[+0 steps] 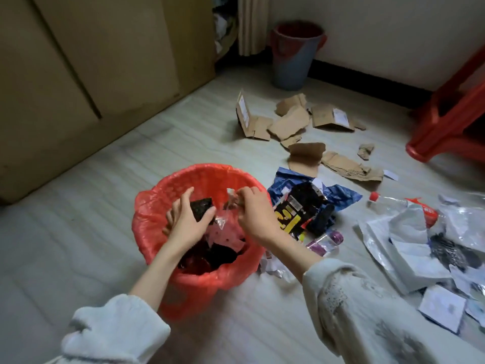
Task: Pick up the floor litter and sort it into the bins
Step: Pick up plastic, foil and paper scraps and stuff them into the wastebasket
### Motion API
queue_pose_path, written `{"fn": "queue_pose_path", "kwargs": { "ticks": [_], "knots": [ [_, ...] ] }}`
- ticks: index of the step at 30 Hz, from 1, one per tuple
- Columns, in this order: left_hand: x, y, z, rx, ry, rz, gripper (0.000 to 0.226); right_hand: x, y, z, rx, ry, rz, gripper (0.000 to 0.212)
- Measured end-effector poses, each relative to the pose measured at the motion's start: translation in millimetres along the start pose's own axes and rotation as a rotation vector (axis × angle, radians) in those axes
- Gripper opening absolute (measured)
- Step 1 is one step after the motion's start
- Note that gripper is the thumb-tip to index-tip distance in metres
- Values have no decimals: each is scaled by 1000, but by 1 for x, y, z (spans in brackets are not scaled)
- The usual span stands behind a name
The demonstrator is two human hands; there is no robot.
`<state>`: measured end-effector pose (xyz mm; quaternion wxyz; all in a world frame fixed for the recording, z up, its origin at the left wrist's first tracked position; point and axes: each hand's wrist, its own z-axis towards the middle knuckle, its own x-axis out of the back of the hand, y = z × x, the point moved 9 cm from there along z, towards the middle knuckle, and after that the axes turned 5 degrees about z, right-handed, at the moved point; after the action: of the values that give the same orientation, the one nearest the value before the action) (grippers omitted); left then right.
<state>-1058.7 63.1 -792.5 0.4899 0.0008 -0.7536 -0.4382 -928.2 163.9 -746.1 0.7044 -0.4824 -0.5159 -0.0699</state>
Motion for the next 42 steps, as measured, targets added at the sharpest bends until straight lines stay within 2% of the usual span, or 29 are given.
{"fn": "queue_pose_path", "kwargs": {
  "ticks": [2, 5, 8, 12, 15, 18, 22, 26, 31, 34, 38, 42],
  "knots": [
    [-13, -15, 6, 31, -101, -62, 70, -26, -1, 2, 67, -121, -167, 43],
    [-9, -22, 7, 39, -45, -197, 58, -50, -1, -5, 114, -292, -202, 57],
    [-7, -26, 3, 70, 3, -278, 47, -54, 1, -11, 115, -351, -175, 42],
    [2, -4, -11, -14, 11, -293, 37, -41, -5, -21, 103, -363, -104, 31],
    [11, 27, -24, -95, 6, -279, 34, -21, -7, -30, 83, -363, -112, 31],
    [17, 55, -44, -148, -19, -246, 31, 14, -12, -45, 102, -271, -61, 23],
    [15, 94, -74, -196, -92, -194, 28, 79, -13, -74, 119, -110, -53, 30],
    [-21, 171, -127, -335, -254, -131, 30, 154, 21, -125, 67, -18, -126, 28],
    [-115, 278, -229, -664, -561, 50, 29, 251, 123, -236, -213, 112, -173, 22],
    [-171, 301, -290, -791, -725, 185, 29, 275, 179, -300, -366, 139, -161, 21],
    [-241, 315, -368, -888, -923, 239, 28, 292, 247, -382, -554, 184, -93, 23],
    [-301, 317, -403, -911, -1031, 317, 29, 277, 310, -433, -733, 108, 23, 42]
  ]
}}
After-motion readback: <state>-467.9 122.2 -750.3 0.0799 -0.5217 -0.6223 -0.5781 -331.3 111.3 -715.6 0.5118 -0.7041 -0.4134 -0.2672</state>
